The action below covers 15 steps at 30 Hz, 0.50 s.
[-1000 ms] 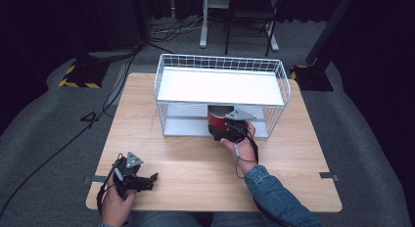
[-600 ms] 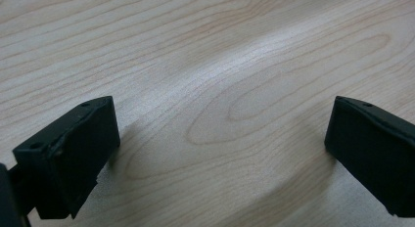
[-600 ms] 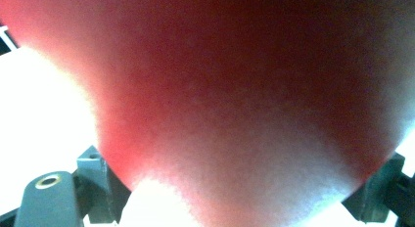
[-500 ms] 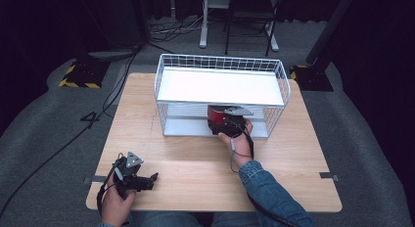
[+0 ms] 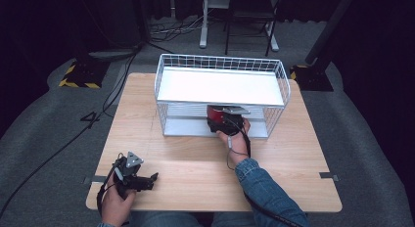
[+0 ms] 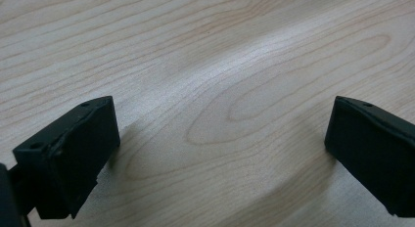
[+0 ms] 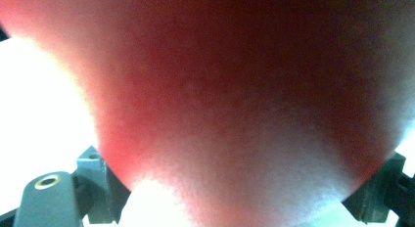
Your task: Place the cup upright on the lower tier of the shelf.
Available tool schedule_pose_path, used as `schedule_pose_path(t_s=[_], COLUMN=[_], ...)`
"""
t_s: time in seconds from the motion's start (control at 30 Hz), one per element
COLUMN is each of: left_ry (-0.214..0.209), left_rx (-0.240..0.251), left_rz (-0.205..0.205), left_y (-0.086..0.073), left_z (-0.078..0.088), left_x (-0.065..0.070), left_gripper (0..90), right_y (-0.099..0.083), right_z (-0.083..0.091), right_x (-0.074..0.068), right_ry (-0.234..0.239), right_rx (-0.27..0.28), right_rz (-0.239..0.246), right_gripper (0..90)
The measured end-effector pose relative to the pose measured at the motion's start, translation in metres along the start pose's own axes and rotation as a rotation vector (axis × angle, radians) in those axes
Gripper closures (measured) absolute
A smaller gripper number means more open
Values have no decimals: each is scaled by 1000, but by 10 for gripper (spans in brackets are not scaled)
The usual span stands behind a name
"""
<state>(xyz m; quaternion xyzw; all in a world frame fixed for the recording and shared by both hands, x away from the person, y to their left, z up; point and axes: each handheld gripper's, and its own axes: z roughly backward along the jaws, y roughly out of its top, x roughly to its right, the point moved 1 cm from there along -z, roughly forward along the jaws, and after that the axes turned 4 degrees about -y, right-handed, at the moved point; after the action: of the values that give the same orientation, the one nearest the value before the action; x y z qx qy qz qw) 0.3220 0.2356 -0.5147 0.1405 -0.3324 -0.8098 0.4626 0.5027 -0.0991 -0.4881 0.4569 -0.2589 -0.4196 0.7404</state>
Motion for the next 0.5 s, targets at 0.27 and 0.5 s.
schedule_pose_path(t_s=[0.27,0.5], left_ry=[0,0], left_rx=[0,0], left_rz=[0,0], left_y=[0,0], left_z=[0,0], left_x=[0,0], left_gripper=[1,1], right_y=[-1,-1], right_z=[-1,-1], right_x=[3,4], right_ry=[28,38], right_rx=[-5,-45], right_rz=[-3,45], right_gripper=[153,53])
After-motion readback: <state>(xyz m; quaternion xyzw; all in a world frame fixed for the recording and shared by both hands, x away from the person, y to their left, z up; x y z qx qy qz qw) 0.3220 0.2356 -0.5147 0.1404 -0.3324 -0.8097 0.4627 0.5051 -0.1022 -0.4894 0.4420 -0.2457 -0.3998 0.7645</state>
